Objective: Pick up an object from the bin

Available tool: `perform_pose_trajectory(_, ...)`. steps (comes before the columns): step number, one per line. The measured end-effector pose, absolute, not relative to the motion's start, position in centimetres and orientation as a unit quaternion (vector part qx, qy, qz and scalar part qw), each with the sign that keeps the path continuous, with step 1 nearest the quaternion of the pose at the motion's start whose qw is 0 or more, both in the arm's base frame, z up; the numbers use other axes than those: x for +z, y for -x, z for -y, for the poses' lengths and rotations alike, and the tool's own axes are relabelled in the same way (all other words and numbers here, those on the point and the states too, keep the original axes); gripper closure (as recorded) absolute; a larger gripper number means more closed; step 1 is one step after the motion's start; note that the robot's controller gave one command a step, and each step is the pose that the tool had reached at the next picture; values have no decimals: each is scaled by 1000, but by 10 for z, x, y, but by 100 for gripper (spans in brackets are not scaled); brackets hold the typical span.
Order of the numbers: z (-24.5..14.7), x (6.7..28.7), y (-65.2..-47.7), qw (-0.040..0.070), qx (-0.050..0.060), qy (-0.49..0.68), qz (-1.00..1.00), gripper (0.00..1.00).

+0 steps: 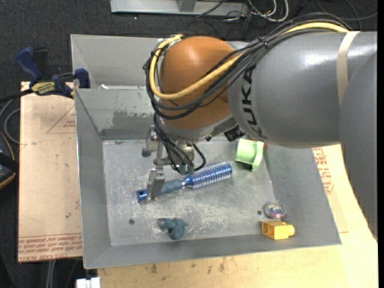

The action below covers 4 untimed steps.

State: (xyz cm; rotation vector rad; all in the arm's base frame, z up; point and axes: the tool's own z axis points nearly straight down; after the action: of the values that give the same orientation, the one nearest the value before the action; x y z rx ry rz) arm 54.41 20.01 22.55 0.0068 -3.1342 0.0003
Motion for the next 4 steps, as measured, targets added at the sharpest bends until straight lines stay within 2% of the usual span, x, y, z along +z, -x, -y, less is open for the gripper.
perform_pose_trajectory(1,-154,190,-522,2,1,146,989,0)
perform_pose_trajectory(2,-130,73,-552,-4,-3,42,999,0)
perform_pose_trajectory(3,-131,77,-555,-8,-4,43,999,100)
perform_pose_trajectory(4,-188,79,-563,-2,-2,-121,993,100)
